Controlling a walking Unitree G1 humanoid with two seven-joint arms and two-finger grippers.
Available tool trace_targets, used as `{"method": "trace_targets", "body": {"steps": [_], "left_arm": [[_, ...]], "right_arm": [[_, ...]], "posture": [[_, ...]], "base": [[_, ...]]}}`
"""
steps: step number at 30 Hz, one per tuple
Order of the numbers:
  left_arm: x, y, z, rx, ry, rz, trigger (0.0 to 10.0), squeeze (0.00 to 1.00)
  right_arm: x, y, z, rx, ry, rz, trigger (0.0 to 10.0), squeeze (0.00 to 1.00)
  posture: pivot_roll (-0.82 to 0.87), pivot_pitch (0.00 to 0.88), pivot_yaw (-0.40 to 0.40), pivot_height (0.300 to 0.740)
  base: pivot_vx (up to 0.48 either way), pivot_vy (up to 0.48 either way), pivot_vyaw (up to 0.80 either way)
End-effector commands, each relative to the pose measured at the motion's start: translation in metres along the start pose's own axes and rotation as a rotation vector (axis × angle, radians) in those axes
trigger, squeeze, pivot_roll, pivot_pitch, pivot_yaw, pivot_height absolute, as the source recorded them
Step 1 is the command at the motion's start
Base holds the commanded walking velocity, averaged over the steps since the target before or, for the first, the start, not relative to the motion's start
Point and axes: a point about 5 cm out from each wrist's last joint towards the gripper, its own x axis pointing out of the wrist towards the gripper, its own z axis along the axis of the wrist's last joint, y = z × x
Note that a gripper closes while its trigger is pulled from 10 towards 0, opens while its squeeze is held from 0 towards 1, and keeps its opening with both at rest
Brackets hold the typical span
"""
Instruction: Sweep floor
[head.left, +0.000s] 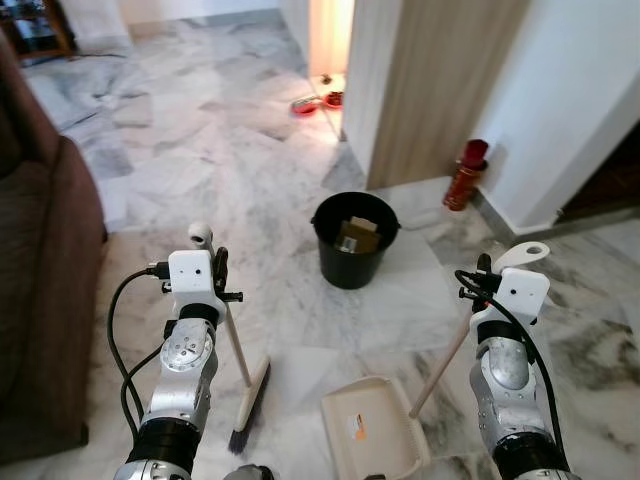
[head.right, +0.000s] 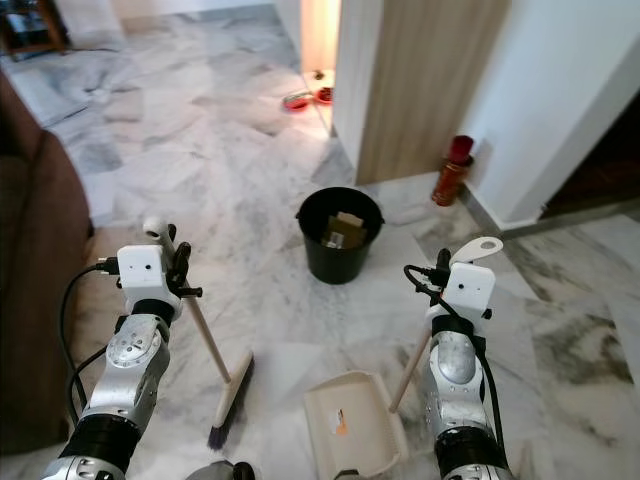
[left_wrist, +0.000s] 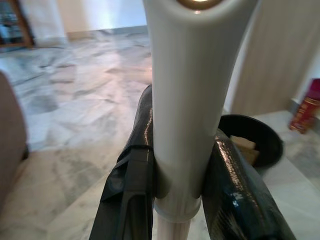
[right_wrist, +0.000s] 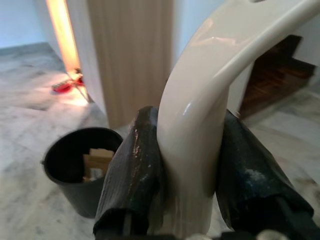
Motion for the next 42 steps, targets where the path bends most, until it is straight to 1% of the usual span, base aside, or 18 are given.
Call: {"method": "trace_targets", "body": {"steps": [1,6,11,14,17,29,42], "left_arm": [[0.0017,0.0001,0.0038,0.009,-0.019,-0.01,10.0,0.0],[0.0024,-0.0007,0.0047,0.011,-0.02,-0.024,10.0,0.0],[0.0041,-0.0053,0.0063,0.011,-0.022,-0.05,10.0,0.0],[0.0039,-0.0074,0.0053,0.037,-0.015,-0.058,10.0,0.0],[0.0042,-0.0074,0.0053,0.045,-0.013,-0.055,10.0,0.0],[0.0057,-0.0055,0.0069,0.064,-0.016,-0.051,10.0,0.0],[0.0063,-0.0061,0.0086,0.075,-0.025,-0.05,10.0,0.0]], "right_arm": [[0.0001,-0.0003,0.0018,0.001,-0.017,-0.006,10.0,0.0],[-0.0003,-0.0037,0.001,-0.007,-0.017,-0.025,10.0,0.0],[0.0007,-0.0064,0.0023,-0.012,-0.023,-0.045,10.0,0.0],[0.0005,-0.0071,0.0021,-0.013,-0.023,-0.051,10.0,0.0],[0.0001,-0.0069,0.0016,-0.015,-0.021,-0.052,10.0,0.0],[0.0023,-0.0016,0.0041,-0.021,-0.028,-0.047,10.0,0.0],[0.0024,-0.0023,0.0041,-0.028,-0.029,-0.053,10.0,0.0]], "posture": [[0.02,0.101,-0.008,0.74],[0.02,0.111,0.001,0.74],[0.02,0.131,0.004,0.74],[0.02,0.141,0.004,0.74],[0.02,0.149,0.005,0.74],[0.03,0.17,0.008,0.74],[0.03,0.171,0.008,0.74]], "base": [[0.0,0.0,-0.8],[0.0,0.0,-0.16],[0.0,0.0,0.0],[0.0,0.0,-0.8],[0.0,0.0,-0.8],[0.0,-0.292,-0.8],[0.0,-0.322,-0.8]]}}
